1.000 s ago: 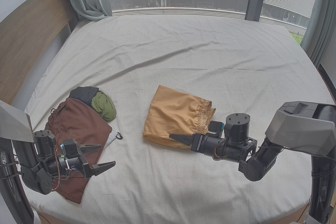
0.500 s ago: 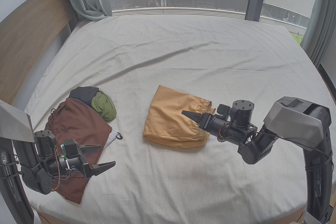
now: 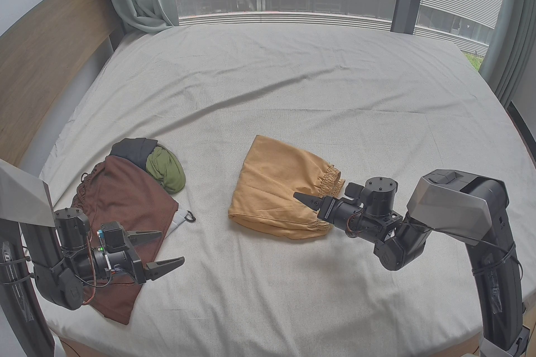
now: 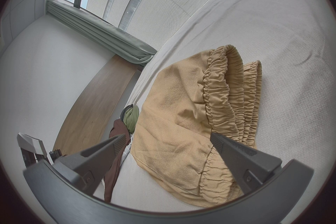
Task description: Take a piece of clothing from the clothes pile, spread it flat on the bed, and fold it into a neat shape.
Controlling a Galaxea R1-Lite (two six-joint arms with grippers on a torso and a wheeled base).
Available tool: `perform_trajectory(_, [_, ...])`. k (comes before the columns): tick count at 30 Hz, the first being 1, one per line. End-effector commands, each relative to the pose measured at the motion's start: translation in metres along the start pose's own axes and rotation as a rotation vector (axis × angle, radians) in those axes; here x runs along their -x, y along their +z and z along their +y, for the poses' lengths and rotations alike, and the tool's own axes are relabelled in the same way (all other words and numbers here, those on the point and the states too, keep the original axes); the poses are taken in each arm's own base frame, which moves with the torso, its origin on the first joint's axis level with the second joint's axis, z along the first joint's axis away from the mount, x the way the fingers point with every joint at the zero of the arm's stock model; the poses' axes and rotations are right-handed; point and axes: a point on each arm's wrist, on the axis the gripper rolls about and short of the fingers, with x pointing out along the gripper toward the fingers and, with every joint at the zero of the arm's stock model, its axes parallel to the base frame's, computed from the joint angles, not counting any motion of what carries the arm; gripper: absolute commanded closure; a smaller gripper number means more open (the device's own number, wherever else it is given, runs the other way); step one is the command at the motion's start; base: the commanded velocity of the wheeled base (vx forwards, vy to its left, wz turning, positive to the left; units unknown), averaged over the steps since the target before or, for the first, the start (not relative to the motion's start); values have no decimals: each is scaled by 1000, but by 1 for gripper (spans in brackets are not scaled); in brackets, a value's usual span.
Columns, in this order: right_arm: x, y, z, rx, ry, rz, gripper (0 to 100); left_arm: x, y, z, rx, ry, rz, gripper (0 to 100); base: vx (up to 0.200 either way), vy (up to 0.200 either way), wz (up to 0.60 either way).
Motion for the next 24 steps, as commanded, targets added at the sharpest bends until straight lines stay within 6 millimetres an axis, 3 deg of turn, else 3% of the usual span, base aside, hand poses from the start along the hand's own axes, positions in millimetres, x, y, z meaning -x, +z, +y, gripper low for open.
perform_trajectory(1, [0,-1,-1,-5,-5,5,0,0,0,0,-2,0,-1,0,0,0,0])
perform_trajectory(7, [20,29,35,41,65,-79,0,-1,4,-4,-14,-17,-9,0,0,0,0])
perform_trajectory(13, [69,58,75,164,86,-152,0,-1,29,-27,-95,-86,-60,0,0,0,0])
perform_trajectory(16, [90,61,78,234,62,-166,0,0,33,-37,-112,-107,-67,0,0,0,0])
perform_trajectory(18, [116,59,71,365,-33,-213,0,6,41,-49,-139,-131,-86,0,0,0,0])
perform_trajectory(22, [134,52,62,457,-114,-249,0,12,48,-59,-168,-154,-107,0,0,0,0])
perform_trajectory(23, [156,44,58,533,-166,-230,0,22,54,-73,-195,-183,-127,0,0,0,0])
perform_trajectory(24, [165,43,59,554,-179,-220,0,25,56,-79,-206,-195,-135,0,0,0,0])
